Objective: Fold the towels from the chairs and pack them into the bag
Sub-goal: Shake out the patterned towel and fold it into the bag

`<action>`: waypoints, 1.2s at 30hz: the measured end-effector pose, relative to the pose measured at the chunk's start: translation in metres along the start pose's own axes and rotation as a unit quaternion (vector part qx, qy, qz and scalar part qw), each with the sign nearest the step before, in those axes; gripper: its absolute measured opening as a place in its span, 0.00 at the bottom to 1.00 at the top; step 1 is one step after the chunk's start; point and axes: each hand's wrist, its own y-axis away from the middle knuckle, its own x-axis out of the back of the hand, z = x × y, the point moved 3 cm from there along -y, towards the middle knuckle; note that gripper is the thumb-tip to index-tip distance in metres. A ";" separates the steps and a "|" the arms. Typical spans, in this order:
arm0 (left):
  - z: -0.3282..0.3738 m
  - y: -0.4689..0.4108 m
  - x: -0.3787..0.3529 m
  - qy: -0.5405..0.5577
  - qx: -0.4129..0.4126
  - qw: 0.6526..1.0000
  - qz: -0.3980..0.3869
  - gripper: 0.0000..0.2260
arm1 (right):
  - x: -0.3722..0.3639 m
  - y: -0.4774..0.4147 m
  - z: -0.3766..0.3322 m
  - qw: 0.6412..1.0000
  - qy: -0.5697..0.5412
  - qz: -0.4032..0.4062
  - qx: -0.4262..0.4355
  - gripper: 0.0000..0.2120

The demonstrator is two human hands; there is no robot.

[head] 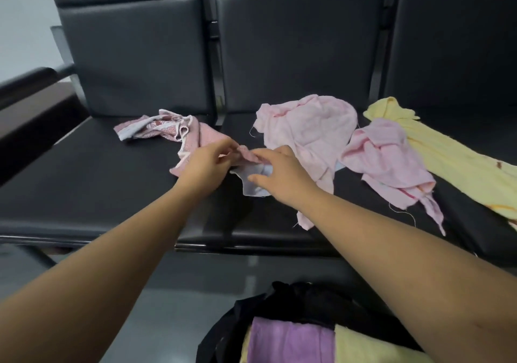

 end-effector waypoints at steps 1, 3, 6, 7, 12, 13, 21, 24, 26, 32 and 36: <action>0.011 0.001 0.008 0.003 -0.019 1.000 0.000 0.04 | 0.005 0.000 -0.007 1.000 -0.002 0.019 0.004 0.12; 0.030 0.001 0.022 -0.003 -0.041 0.999 0.003 0.03 | 0.022 0.003 -0.021 0.997 -0.011 0.074 0.022 0.08; 0.054 0.007 0.046 -0.033 -0.041 0.999 0.002 0.03 | 0.060 0.017 -0.039 0.989 -0.067 0.128 0.011 0.09; 0.059 0.009 0.053 -0.062 -0.046 0.997 0.002 0.04 | 0.074 0.024 -0.047 0.987 -0.085 0.139 0.014 0.10; 0.082 0.033 0.085 -0.168 0.016 0.985 -0.023 0.05 | 0.137 0.061 -0.079 0.959 -0.200 0.199 0.017 0.13; 0.082 0.038 0.091 -0.170 0.030 0.985 -0.022 0.05 | 0.147 0.068 -0.083 0.949 -0.237 0.209 0.009 0.13; 0.126 0.065 0.159 -0.188 -0.008 0.980 0.063 0.07 | 0.206 0.120 -0.095 0.907 -0.316 0.272 -0.055 0.11; 0.165 0.069 0.193 -0.172 -0.034 0.973 0.147 0.09 | 0.225 0.138 -0.107 0.916 -0.287 0.270 -0.069 0.12; 0.196 0.073 0.212 -0.137 -0.035 0.980 0.139 0.09 | 0.244 0.150 -0.125 0.906 -0.313 0.282 -0.051 0.10; 0.284 0.092 0.269 0.415 -0.072 0.906 -0.034 0.05 | 0.310 0.187 -0.185 0.729 -0.664 0.144 0.085 0.11; 0.300 0.094 0.289 -0.051 -0.052 0.997 0.005 0.04 | 0.319 0.196 -0.171 0.869 -0.457 0.190 0.013 0.03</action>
